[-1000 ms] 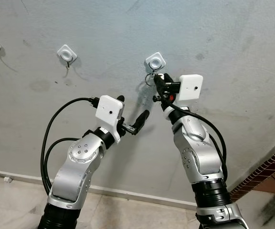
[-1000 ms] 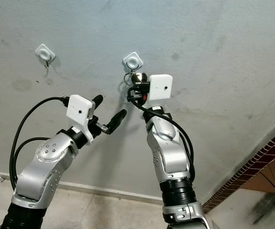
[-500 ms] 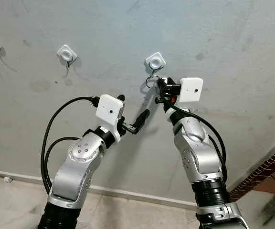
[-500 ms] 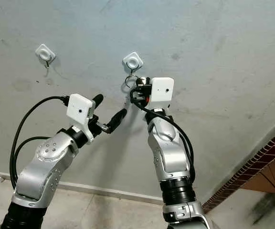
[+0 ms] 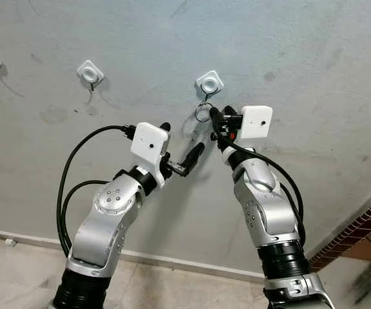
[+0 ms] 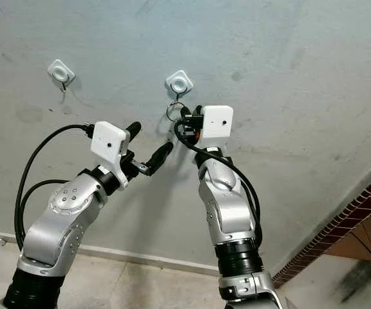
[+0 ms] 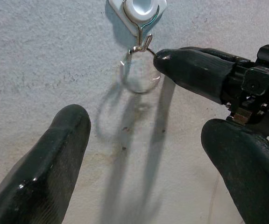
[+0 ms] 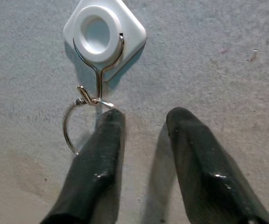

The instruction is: Hang keys on a hook

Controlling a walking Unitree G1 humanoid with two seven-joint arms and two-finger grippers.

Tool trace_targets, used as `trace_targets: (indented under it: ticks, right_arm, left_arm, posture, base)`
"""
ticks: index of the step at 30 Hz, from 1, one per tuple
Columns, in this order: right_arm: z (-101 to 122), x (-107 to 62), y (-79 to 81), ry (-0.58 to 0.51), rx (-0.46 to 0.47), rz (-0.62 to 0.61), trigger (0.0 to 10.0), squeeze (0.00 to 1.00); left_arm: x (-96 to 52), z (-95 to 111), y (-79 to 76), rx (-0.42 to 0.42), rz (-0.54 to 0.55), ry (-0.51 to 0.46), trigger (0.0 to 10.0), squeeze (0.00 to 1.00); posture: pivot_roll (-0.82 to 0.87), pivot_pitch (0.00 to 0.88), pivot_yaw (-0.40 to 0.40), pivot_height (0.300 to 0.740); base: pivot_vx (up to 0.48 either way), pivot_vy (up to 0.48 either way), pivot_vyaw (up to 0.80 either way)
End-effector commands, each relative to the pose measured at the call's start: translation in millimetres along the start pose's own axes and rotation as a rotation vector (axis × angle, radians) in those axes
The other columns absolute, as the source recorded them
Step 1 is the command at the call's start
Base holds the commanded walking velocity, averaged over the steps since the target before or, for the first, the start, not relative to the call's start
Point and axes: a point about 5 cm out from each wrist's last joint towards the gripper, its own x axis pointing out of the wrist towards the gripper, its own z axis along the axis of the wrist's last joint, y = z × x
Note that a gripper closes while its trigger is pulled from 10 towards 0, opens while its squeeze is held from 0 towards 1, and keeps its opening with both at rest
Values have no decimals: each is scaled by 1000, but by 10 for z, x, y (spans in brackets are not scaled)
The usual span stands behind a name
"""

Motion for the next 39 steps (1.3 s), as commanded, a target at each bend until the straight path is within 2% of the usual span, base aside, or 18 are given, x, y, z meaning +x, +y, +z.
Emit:
trace_targets:
  ticks: [1, 10, 19, 27, 29, 31, 34, 38, 39]
  right_arm:
    - [1, 2, -22, -3, 6, -11, 10000, 1000]
    - [-1, -49, -52, -7, -1, -16, 10000, 1000]
    - [-21, -203, -229, -6, -45, -54, 10000, 1000]
    - [1, -347, -382, -13, -79, -100, 10000, 1000]
    - [-8, -399, -422, -3, -71, -114, 10000, 1000]
    - [-42, -540, -498, 26, -81, -132, 10000, 1000]
    - [-52, -600, -531, 39, -85, -141, 10000, 1000]
    - [-64, -735, -604, 60, -80, -160, 10000, 1000]
    - [-65, -817, -639, 73, -82, -165, 10000, 1000]
  left_arm:
    - [13, 25, 7, -4, 0, -3, 10000, 0]
    - [8, 7, -7, -6, -1, -1, 10000, 0]
    - [-117, -121, 34, -6, 43, 38, 10000, 0]
    - [-150, -227, 30, -8, 109, 70, 10000, 0]
    - [-150, -256, 23, -23, 117, 80, 10000, 0]
    - [-138, -279, 20, -30, 130, 88, 10000, 0]
    - [-140, -288, 26, -33, 138, 93, 10000, 0]
    - [-191, -335, 69, -30, 174, 117, 10000, 0]
    - [-247, -383, 78, -29, 179, 139, 10000, 0]
  posture:
    - [213, 0, -29, 740]
    - [208, 0, -28, 740]
    - [202, 0, -40, 740]
    - [179, 0, -45, 740]
    - [179, 0, -45, 740]
    - [163, 0, -47, 740]
    - [160, 0, -47, 740]
    - [154, 0, -49, 740]
    - [151, 0, -52, 740]
  base:
    - [0, 0, 0]
    - [0, 0, 0]
    - [0, 0, 0]
    - [0, 0, 0]
    - [0, 0, 0]
    - [0, 0, 0]
    - [0, 0, 0]
    - [0, 0, 0]
    - [0, 0, 0]
